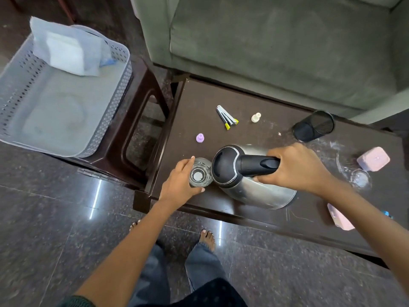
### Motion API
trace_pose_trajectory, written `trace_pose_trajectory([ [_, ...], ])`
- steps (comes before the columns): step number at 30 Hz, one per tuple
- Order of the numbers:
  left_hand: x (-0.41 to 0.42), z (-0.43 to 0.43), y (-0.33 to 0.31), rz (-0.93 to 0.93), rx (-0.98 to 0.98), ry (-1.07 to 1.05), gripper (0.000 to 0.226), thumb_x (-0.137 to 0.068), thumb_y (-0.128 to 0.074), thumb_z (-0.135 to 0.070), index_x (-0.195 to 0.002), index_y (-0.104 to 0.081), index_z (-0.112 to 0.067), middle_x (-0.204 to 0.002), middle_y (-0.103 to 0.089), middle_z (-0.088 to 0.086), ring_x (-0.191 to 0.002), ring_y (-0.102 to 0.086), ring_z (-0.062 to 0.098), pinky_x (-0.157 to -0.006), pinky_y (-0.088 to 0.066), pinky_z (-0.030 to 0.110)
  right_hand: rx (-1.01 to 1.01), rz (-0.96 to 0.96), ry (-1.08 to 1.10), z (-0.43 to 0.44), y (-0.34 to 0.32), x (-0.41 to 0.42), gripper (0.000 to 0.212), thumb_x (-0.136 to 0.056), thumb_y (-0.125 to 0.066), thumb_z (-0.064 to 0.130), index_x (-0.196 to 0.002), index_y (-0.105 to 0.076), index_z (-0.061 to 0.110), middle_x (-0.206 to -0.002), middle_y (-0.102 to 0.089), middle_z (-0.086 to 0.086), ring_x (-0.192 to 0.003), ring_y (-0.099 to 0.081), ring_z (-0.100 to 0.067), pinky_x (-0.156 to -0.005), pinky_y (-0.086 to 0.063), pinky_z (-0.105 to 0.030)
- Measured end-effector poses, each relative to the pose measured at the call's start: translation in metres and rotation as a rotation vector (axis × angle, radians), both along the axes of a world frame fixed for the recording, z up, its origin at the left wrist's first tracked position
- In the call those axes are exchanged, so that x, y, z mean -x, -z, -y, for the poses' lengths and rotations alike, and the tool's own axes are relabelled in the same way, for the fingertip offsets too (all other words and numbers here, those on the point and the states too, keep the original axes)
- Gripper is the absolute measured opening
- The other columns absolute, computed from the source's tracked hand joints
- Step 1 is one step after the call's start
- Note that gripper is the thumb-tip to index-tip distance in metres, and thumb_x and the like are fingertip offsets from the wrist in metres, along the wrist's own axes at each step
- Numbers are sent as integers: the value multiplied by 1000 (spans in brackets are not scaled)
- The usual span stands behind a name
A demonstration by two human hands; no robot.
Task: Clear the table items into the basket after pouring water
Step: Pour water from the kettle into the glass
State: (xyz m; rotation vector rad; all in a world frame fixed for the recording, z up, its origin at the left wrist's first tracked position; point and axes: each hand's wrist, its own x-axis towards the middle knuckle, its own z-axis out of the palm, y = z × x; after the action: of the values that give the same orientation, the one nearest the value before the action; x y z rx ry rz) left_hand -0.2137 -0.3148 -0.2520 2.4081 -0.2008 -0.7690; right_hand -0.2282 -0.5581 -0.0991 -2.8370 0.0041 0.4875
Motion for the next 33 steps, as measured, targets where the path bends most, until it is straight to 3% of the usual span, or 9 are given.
trace_pose_trajectory([
  [6, 0, 0, -1, 100, -76, 9, 86, -77, -71, -38, -147, -22, -24, -146, -34, -8, -120, -52, 20, -87, -50, 41, 31, 17, -22, 0, 2, -7, 44, -61, -71, 47, -47, -36, 24, -53, -48, 0, -63, -50, -31, -58, -37, -29],
  [15, -5, 4, -5, 95, -167, 101, 87, -75, -71, -43, -146, -26, -21, -142, -35, -6, -117, -53, 20, -84, -49, 38, 143, -13, -118, -8, -7, -12, 45, -68, -66, 52, -54, -35, 23, -62, -47, -4, -66, -46, -29, -58, -30, -28],
  [25, -5, 3, -4, 83, -152, 87, 86, -76, -70, -43, -146, -25, -20, -141, -36, -5, -115, -55, 22, -85, -50, 39, 189, -4, -148, -9, -11, -18, 37, -67, -65, 52, -64, -50, 18, -56, -41, -1, -67, -47, -30, -58, -30, -29],
  [33, -2, 2, -3, 85, -146, 75, 84, -78, -68, -44, -146, -23, -22, -143, -34, -7, -112, -57, 22, -84, -51, 38, 192, -22, -170, -10, -13, -20, 44, -68, -63, 55, -55, -39, 21, -57, -42, -1, -66, -45, -30, -59, -29, -29],
])
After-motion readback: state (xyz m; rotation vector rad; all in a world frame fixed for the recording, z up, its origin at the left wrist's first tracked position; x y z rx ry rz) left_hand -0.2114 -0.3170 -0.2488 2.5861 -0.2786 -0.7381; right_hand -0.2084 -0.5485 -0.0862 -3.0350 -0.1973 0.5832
